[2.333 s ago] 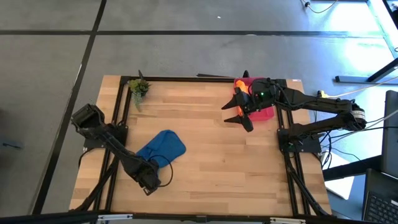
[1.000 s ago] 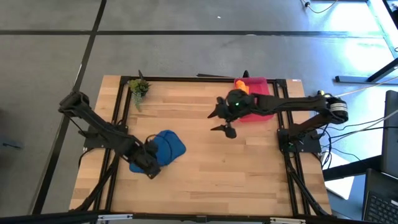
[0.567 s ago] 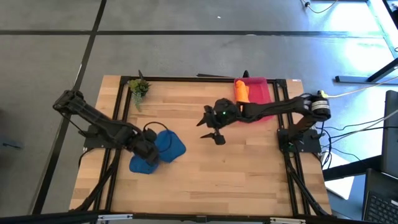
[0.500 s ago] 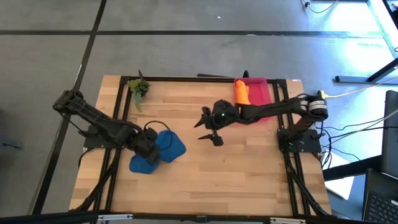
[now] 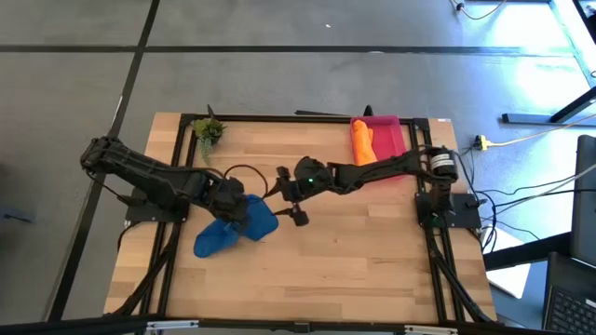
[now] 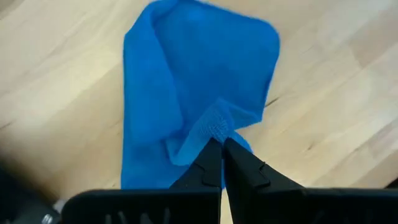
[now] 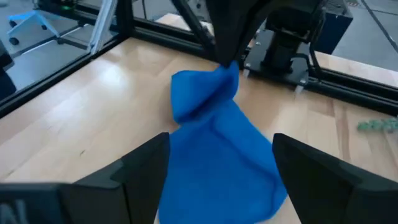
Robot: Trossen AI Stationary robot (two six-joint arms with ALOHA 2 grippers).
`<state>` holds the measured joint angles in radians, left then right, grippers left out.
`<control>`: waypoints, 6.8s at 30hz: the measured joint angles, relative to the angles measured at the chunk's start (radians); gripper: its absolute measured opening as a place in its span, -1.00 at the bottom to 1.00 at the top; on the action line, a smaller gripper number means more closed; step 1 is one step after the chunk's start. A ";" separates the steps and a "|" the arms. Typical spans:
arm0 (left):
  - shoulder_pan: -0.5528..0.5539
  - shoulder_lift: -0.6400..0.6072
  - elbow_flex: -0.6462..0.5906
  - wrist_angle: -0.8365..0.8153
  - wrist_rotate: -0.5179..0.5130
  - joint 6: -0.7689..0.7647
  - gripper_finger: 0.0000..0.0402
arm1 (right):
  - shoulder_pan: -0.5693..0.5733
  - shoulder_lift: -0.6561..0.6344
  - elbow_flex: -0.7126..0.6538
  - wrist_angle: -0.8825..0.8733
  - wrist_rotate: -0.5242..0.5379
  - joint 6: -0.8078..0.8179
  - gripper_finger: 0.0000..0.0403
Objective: Roll microfiber towels into tight, uniform cylinder then place into a basket
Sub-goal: Fold the blue microfiber towel
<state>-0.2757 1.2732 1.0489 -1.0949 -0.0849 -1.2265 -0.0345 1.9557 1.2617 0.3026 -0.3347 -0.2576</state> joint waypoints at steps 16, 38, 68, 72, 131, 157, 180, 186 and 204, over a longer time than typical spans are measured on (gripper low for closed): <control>0.095 -0.001 0.236 -0.044 -0.073 0.194 -1.00 | 0.002 0.088 0.136 -0.051 0.001 0.046 0.41; 0.137 -0.014 0.297 -0.099 -0.079 0.295 -1.00 | 0.008 0.088 0.136 -0.117 0.153 0.119 0.41; 0.122 -0.017 0.568 -0.299 -0.038 0.374 -1.00 | 0.009 0.087 0.135 -0.166 0.098 0.104 0.31; 0.122 -0.017 0.568 -0.326 -0.040 0.373 -1.00 | 0.010 0.087 0.135 -0.157 0.090 0.120 0.31; 0.123 -0.017 0.568 -0.205 -0.078 0.530 -1.00 | -0.018 0.100 0.134 -0.224 0.053 0.100 -0.36; 0.122 -0.017 0.568 -0.338 -0.116 0.389 -1.00 | -0.074 -0.130 0.135 -0.448 0.057 0.095 -0.97; 0.231 -0.016 0.442 -0.295 -0.483 0.316 -1.00 | -0.159 -0.388 0.135 -0.770 0.158 0.091 -0.98; 0.286 0.007 0.442 -0.267 -0.608 0.379 -1.00 | -0.219 -0.390 0.135 -0.797 0.220 0.048 -0.98; 0.407 0.071 0.441 -0.079 -0.589 0.723 -1.00 | -0.266 -0.420 0.135 -0.867 0.479 -0.010 -0.98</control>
<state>0.1314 1.3446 1.4904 -1.1739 -0.6741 -0.5031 -0.3008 1.5356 1.3972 -0.5643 0.1439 -0.2675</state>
